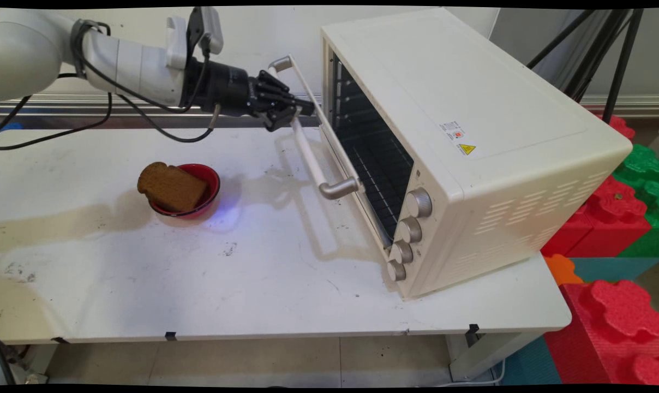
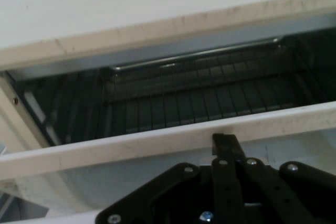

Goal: Open the oven

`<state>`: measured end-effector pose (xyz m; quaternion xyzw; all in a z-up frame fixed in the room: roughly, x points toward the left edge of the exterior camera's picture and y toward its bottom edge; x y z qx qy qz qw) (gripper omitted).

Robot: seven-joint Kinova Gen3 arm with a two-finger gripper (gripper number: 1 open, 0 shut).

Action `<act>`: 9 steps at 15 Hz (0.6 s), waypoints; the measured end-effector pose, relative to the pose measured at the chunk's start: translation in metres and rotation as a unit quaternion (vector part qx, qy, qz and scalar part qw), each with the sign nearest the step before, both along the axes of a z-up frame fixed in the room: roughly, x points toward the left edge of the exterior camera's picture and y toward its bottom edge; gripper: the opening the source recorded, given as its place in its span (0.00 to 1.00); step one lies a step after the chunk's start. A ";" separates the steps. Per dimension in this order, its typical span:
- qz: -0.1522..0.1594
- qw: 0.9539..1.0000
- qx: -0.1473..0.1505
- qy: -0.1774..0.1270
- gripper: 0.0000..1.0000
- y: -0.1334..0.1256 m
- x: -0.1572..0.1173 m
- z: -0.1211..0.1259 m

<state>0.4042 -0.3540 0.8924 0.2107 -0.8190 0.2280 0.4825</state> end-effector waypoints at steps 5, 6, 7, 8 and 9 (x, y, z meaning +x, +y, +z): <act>-0.003 1.000 0.006 -0.017 0.00 0.011 0.016 -0.009; -0.004 1.000 0.008 -0.020 0.00 0.012 0.019 -0.012; -0.004 1.000 0.009 -0.023 0.00 0.014 0.022 -0.013; -0.005 1.000 0.011 -0.026 0.00 0.016 0.025 -0.016; -0.005 1.000 0.012 -0.028 0.00 0.017 0.027 -0.017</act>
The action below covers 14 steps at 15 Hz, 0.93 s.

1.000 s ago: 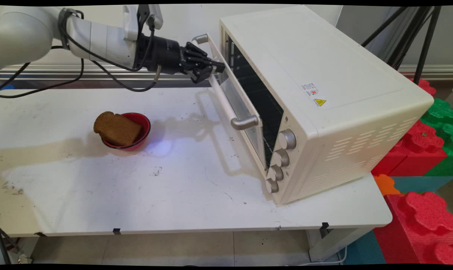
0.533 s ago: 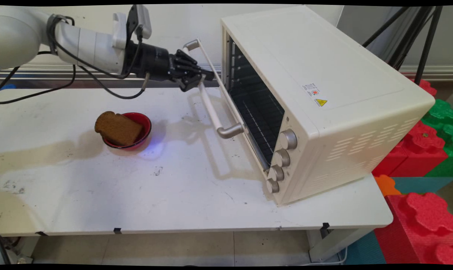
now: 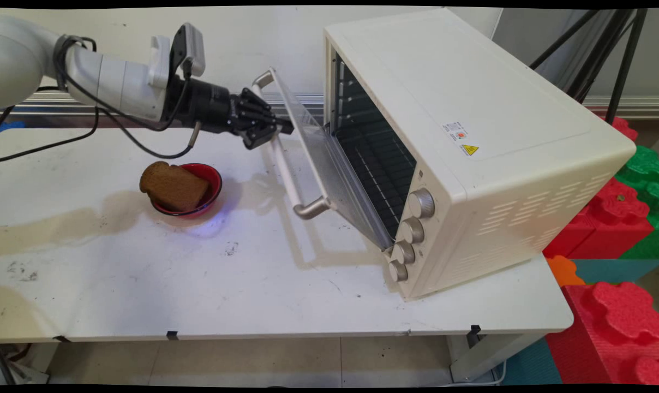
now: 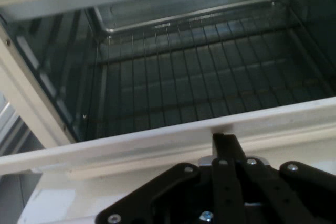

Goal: Open the oven

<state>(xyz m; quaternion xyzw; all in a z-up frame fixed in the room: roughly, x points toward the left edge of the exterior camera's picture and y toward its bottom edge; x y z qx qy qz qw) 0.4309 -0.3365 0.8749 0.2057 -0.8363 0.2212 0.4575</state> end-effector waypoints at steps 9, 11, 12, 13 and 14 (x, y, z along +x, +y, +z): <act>-0.006 1.000 0.017 -0.023 0.00 0.012 0.016 -0.028; -0.002 0.999 0.021 -0.025 0.00 0.035 0.026 -0.034; -0.003 0.999 0.023 -0.027 0.00 0.035 0.027 -0.038; -0.003 0.999 0.025 -0.028 0.00 0.035 0.028 -0.041; -0.003 0.999 0.027 -0.030 0.00 0.036 0.029 -0.045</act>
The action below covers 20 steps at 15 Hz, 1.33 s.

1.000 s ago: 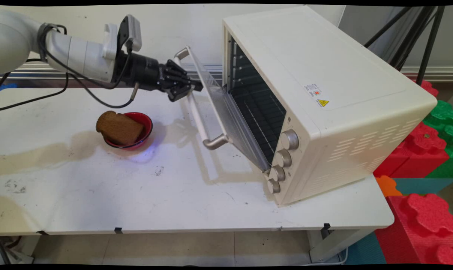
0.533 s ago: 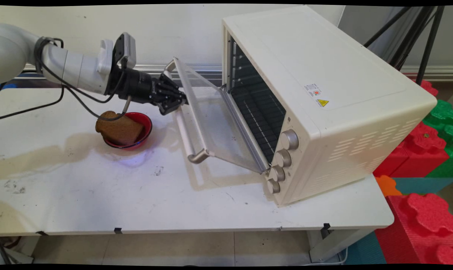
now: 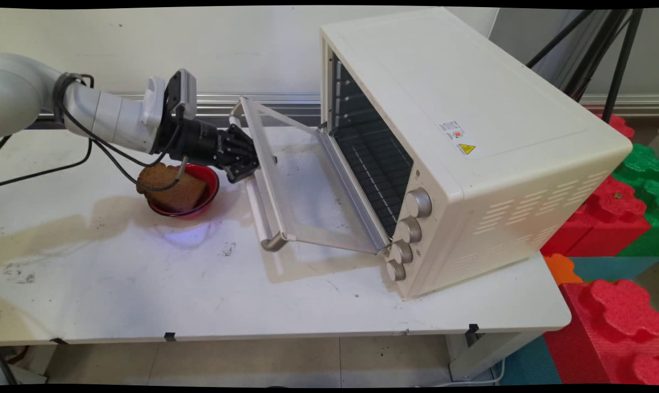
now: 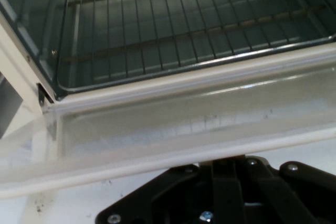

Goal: Open the oven

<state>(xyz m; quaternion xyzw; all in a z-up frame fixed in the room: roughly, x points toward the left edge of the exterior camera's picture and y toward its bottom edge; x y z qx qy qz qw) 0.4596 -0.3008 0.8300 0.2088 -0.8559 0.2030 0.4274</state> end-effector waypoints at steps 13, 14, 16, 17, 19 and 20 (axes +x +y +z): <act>-0.006 1.000 0.021 -0.020 0.00 0.005 0.012 -0.035; -0.007 0.999 0.022 -0.022 0.00 0.006 0.014 -0.038; -0.009 0.999 0.024 -0.024 0.00 0.008 0.015 -0.042; -0.009 0.999 0.025 -0.025 0.00 0.009 0.016 -0.043; -0.011 0.999 0.026 -0.027 0.00 0.011 0.018 -0.047; -0.012 0.999 0.027 -0.029 0.00 0.012 0.019 -0.049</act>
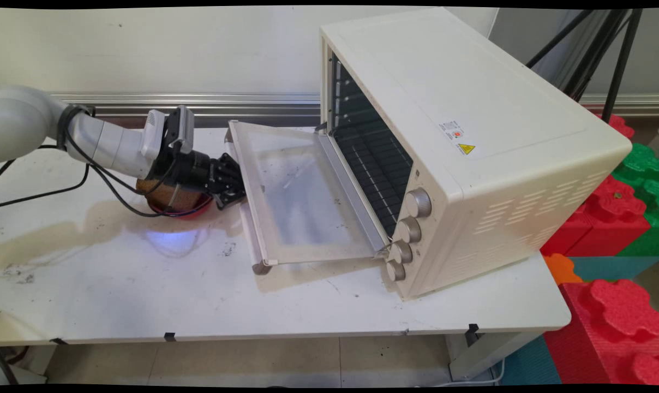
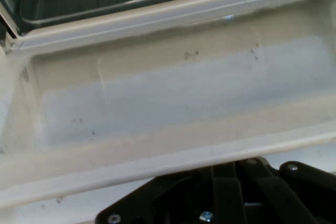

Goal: Open the oven

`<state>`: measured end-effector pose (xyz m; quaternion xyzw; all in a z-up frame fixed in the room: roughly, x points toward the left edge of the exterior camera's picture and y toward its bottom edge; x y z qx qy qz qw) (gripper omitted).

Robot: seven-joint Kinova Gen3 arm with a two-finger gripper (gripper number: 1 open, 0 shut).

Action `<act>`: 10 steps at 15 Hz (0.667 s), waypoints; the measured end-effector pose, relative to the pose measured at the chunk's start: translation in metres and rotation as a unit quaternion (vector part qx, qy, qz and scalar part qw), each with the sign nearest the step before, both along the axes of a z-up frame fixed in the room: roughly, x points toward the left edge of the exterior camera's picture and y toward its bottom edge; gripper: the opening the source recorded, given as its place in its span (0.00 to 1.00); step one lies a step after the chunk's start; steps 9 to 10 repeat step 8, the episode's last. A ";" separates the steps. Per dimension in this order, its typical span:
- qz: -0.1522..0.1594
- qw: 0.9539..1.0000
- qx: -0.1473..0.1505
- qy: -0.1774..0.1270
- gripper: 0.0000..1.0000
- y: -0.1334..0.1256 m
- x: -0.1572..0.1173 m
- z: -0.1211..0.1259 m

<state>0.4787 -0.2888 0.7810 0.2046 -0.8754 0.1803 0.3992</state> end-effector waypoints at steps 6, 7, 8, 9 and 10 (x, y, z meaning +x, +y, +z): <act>-0.008 1.000 0.004 -0.002 0.00 -0.013 -0.002 -0.006; -0.007 1.000 0.003 -0.001 0.00 -0.011 -0.001 -0.006; -0.007 1.000 0.002 -0.001 0.00 -0.010 0.000 -0.005; -0.007 1.000 0.002 -0.001 0.00 -0.010 0.000 -0.005; -0.007 1.000 0.002 -0.001 0.00 -0.010 0.000 -0.005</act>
